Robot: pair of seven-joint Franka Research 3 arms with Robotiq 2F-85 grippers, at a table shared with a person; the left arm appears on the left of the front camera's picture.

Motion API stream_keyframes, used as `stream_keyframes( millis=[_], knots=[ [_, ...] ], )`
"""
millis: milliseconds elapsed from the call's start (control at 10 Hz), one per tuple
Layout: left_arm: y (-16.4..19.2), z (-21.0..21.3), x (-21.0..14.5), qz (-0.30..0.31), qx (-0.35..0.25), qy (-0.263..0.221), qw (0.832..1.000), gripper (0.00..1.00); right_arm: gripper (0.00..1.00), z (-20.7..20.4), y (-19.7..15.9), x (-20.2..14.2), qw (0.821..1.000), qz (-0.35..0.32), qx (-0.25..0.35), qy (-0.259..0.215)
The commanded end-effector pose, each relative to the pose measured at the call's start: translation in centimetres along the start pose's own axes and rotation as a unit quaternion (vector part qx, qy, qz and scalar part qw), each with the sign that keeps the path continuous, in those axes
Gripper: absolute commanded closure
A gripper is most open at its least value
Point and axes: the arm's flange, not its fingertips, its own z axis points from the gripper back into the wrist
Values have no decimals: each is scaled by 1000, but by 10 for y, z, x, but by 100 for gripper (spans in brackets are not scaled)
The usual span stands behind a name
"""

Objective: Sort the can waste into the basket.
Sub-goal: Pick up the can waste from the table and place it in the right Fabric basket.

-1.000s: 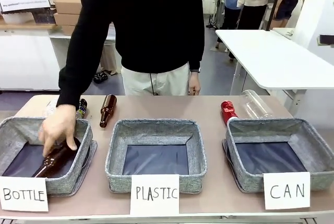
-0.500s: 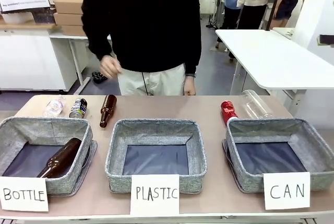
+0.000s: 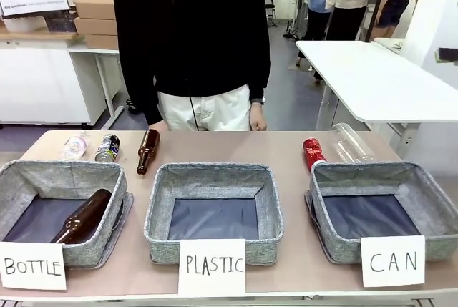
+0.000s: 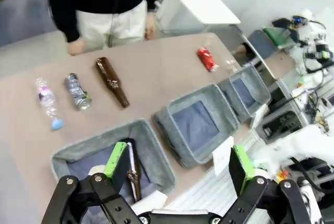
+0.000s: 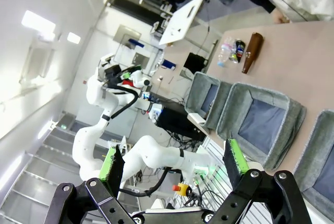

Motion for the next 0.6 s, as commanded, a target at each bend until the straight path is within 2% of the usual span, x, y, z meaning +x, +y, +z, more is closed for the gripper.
stream_keyframes(
  millis=[0, 100, 300, 500],
  knots=[
    [42, -78, 24, 4, 104, 46, 993, 0, 0, -1, 1, 4, 1000, 13, 11, -5],
    [78, -133, 37, -12, 132, 87, 987, 0, 0, -1, 1, 4, 1000, 13, 11, -5],
    [132, -200, 35, -15, 169, 153, 974, 0, 0, -1, 1, 4, 1000, 13, 11, -5],
    [154, -246, 17, 42, 154, 191, 968, 0, 0, -1, 1, 4, 1000, 13, 11, -5]
  ],
)
